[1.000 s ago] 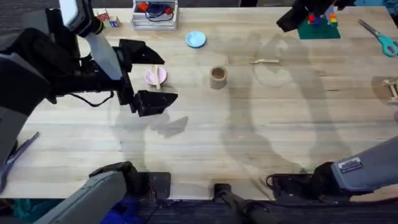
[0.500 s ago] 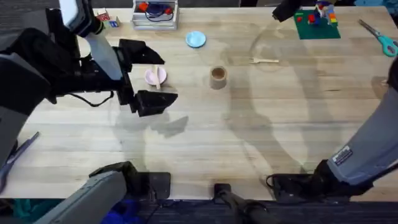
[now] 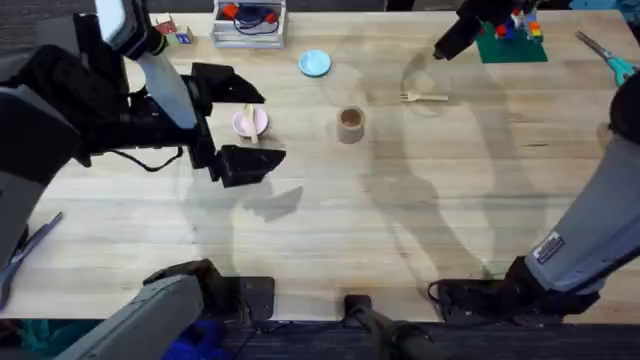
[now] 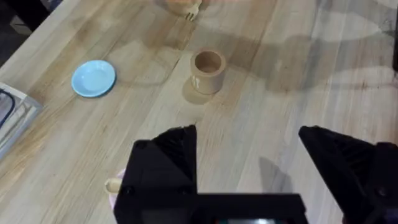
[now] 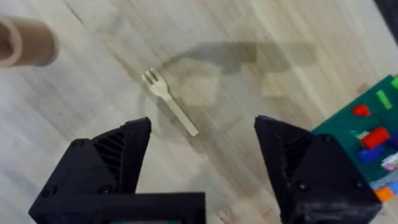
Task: Pick up a utensil and set it on the pink plate, then put the other utensil in the container.
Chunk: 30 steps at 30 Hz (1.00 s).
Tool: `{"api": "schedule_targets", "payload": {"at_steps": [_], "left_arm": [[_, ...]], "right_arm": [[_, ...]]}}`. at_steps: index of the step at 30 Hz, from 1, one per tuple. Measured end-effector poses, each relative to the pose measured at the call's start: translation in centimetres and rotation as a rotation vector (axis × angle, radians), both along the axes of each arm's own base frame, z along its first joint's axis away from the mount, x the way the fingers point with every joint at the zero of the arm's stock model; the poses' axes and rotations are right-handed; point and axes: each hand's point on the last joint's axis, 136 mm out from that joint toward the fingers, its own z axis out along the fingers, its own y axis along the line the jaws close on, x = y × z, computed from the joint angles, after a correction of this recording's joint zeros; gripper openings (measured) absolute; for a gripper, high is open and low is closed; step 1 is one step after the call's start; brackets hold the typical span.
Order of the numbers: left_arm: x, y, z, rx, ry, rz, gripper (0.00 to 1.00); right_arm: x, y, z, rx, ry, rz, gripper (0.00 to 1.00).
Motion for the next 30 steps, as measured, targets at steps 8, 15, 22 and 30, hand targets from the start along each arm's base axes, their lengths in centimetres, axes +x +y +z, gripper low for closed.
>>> {"api": "schedule_targets", "payload": {"at_steps": [8, 15, 22, 30], "left_arm": [[0.0, 0.0, 0.0, 0.0, 0.0, 0.0, 0.993], [0.0, 0.0, 0.0, 0.0, 0.0, 0.0, 0.993], [0.0, 0.0, 0.0, 0.0, 0.0, 0.0, 0.993], [0.0, 0.0, 0.0, 0.0, 0.0, 0.0, 0.993]], "right_arm": [[-0.3, 0.1, -1.2, 0.013, 0.054, -0.035, 0.953], [-0.7, 0.1, -4.0, 0.02, 0.142, -0.063, 0.931], [-1.6, 0.5, -4.9, -0.005, 0.156, 0.052, 0.995], [-1.3, -0.1, -4.8, -0.026, 0.083, 0.245, 0.996]]}}
